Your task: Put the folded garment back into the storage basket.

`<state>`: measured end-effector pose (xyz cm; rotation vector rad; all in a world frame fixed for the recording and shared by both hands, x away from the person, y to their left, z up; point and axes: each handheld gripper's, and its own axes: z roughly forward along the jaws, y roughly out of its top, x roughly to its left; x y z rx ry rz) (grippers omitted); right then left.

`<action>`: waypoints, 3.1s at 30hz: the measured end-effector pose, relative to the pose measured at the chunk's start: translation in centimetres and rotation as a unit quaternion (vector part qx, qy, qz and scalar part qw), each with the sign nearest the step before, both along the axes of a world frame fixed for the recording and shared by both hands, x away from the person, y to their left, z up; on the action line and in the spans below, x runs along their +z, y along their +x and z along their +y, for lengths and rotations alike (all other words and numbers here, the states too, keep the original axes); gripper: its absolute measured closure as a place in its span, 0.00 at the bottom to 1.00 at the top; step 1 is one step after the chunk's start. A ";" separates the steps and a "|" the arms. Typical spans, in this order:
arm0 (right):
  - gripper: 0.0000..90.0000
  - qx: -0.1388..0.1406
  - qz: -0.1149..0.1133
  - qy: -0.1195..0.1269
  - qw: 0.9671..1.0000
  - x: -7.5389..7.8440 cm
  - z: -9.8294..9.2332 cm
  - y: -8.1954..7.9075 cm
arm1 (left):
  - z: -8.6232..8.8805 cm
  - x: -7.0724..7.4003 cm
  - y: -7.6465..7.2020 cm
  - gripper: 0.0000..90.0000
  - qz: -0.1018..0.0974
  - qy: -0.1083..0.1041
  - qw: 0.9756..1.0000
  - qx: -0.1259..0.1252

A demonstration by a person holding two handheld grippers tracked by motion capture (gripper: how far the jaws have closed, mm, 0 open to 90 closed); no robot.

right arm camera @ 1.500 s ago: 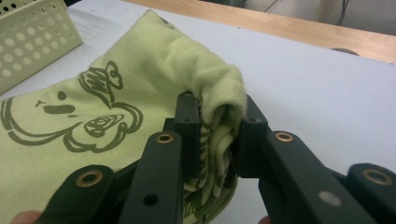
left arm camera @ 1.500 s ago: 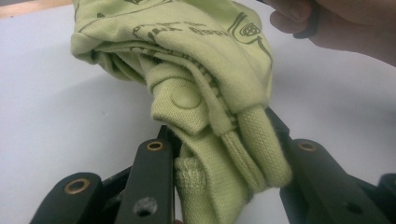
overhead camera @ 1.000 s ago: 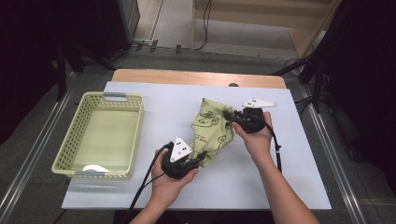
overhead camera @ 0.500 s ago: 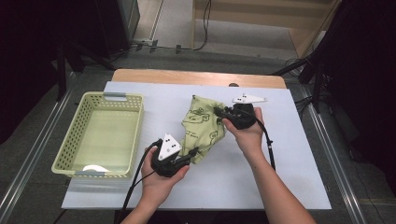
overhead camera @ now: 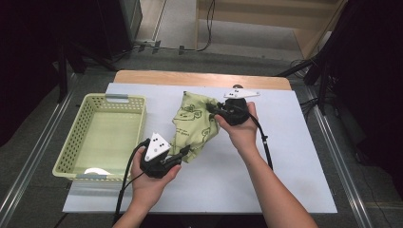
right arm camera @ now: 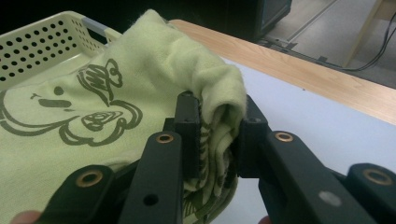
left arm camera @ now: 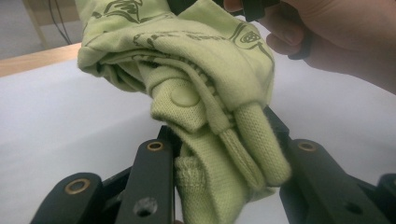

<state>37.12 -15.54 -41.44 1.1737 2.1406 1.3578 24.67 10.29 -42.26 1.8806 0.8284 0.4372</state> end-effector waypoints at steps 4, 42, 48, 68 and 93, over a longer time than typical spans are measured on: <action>0.81 0.005 -0.003 -0.001 1.000 0.4 0.9 0.3 | 0.8 0.3 0.1 0.72 0.000 -0.006 1.000 0.005; 0.81 0.052 -0.012 -0.005 0.999 2.6 9.3 2.4 | 7.9 2.0 -0.2 0.72 -0.012 -0.021 0.998 0.057; 0.81 0.060 -0.015 -0.005 0.998 3.0 10.8 2.7 | 9.1 2.4 -0.3 0.72 -0.014 -0.022 0.997 0.066; 0.81 0.093 -0.013 -0.013 0.995 3.2 16.9 3.8 | 14.2 2.3 -0.9 0.72 -0.011 -0.032 0.994 0.107; 0.80 0.127 -0.008 -0.032 0.991 1.9 25.0 5.4 | 20.6 0.6 -0.9 0.72 0.019 -0.046 0.987 0.154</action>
